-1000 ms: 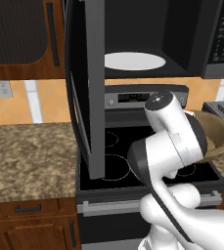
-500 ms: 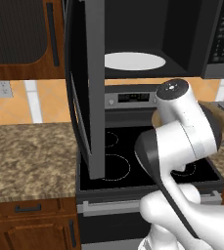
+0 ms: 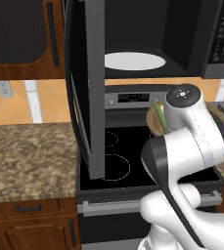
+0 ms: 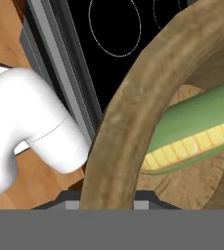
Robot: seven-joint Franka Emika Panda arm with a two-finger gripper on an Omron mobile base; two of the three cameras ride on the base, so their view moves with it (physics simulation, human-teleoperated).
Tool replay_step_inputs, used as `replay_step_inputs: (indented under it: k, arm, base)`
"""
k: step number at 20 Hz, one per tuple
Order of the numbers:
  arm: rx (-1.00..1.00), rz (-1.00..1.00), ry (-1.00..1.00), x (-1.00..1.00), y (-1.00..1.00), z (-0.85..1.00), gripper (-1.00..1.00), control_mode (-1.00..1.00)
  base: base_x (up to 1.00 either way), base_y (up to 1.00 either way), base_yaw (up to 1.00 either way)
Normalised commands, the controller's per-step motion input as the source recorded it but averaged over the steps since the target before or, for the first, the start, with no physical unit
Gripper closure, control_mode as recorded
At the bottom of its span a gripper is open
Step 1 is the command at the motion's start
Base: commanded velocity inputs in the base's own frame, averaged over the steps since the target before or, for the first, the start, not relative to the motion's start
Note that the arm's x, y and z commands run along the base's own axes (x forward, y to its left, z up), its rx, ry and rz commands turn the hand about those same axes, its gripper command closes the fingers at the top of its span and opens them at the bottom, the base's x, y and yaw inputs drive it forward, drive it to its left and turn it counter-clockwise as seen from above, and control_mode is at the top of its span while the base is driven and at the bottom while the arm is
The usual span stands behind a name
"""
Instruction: Pick the corn from the sink and place it in the bowl. Then pick the bowl and place it in the microwave. Then close the microwave door and press the start button.
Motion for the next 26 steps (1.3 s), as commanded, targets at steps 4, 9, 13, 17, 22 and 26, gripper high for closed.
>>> replay_step_inputs:
  k: [4, 9, 13, 17, 22, 26]
  arm:
    - [0.00, 0.03, -0.01, 0.00, 0.01, 0.00, 1.00, -1.00]
    - [0.00, 0.00, 0.00, 0.00, 0.00, 0.00, 1.00, -1.00]
    - [0.00, 0.00, 0.00, 0.00, 0.00, 0.00, 1.00, -1.00]
    - [0.00, 0.00, 0.00, 0.00, 0.00, 0.00, 1.00, -1.00]
    - [0.00, 0.05, 0.00, 0.00, 0.00, 0.00, 1.00, -1.00]
    - [0.01, 0.13, 0.00, 0.00, -0.01, 0.00, 1.00, -1.00]
  base:
    - [0.00, 0.00, 0.00]
    - [0.00, 0.00, 0.00]
    - [0.00, 0.00, 0.00]
    - [0.00, 0.00, 0.00]
    - [0.00, 0.00, 0.00]
    - [0.00, 0.00, 0.00]
